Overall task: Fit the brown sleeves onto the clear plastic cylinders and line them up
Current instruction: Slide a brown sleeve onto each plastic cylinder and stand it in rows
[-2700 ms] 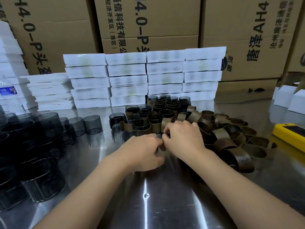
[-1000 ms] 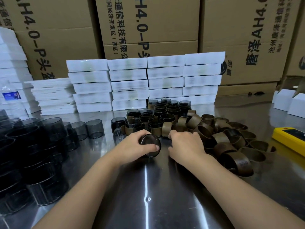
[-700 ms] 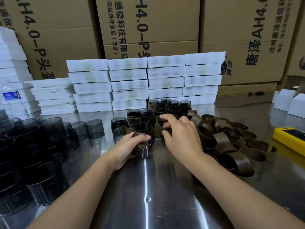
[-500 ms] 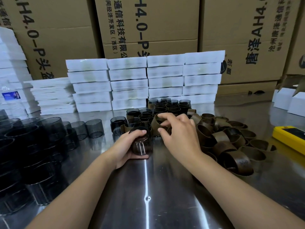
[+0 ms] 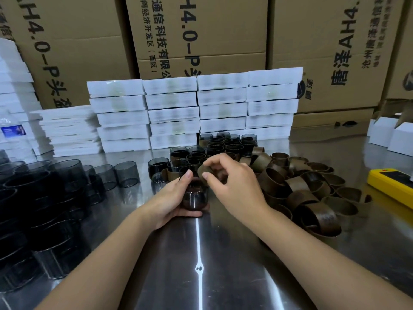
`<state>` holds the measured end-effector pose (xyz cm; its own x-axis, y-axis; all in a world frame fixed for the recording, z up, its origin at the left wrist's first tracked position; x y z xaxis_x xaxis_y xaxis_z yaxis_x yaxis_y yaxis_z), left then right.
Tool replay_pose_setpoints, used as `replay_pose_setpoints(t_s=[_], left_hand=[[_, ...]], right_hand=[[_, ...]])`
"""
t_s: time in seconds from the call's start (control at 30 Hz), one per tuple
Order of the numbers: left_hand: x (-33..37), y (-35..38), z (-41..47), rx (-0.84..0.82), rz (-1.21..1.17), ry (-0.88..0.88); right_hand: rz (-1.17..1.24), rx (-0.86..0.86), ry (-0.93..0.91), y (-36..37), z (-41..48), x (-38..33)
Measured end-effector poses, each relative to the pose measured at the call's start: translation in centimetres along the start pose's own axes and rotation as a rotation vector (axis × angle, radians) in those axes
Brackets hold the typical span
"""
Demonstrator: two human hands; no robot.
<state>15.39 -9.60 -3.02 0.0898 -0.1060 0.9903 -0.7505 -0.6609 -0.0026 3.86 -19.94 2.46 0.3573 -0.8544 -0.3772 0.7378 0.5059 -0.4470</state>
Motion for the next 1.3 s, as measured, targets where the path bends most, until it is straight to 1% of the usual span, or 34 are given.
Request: replay_pose_setpoints(t_s=[0.2,0.33,0.43,0.6,0.77,0.93,1.03,1.13,1.2,1.23,1.3], left_hand=[[0.1,0.1,0.0,-0.033,0.045,0.006],[0.2,0.1,0.0,-0.044,0.033,0.009],[0.2,0.1,-0.1,-0.051,0.025,0.008],[0.2,0.2,-0.2,-0.072,0.007,0.012],[0.2,0.2,-0.1,-0.133,0.022,0.032],[0.1,0.1,0.1,-0.171,0.008,0.035],[0.0,-0.1,0.2,-0.178,-0.036,0.02],[-0.1,-0.2,0.2,-0.146,-0.083,0.003],[0.0,-0.1,0.1,-0.125,-0.096,-0.006],[0.0,-0.1,0.0,-0.115,-0.099,-0.01],[0.0,-0.1,0.0,-0.093,-0.101,-0.018]], right_hand=[[0.009,-0.046,0.028,0.4,-0.2,0.1],[0.053,-0.129,0.0,1.1,-0.5,0.0],[0.042,-0.175,-0.056,1.4,-0.7,-0.2],[0.027,-0.184,-0.13,1.2,-0.8,-0.6],[0.057,-0.184,-0.202,1.0,-0.7,-1.1],[0.116,-0.206,-0.234,1.0,-0.8,-1.4],[0.126,-0.162,-0.26,0.9,-0.9,-1.6],[0.064,0.022,-0.285,0.0,-0.5,-1.6],[0.029,0.112,-0.222,-0.5,-0.2,-1.2],[0.032,0.12,-0.16,-0.5,-0.1,-0.8],[0.06,0.073,0.0,-0.2,-0.1,0.2]])
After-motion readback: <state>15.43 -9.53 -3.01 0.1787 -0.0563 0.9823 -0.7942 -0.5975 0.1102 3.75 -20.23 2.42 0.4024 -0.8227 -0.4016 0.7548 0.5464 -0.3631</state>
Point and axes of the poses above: each hand's wrist, its own z-axis towards the middle knuckle, its own y-axis out of the palm, x = y × z, the point moved 4 cm from there along z, towards the middle knuckle, and after that the axes turned 9 degrees about -y, right-handed, at the moved point
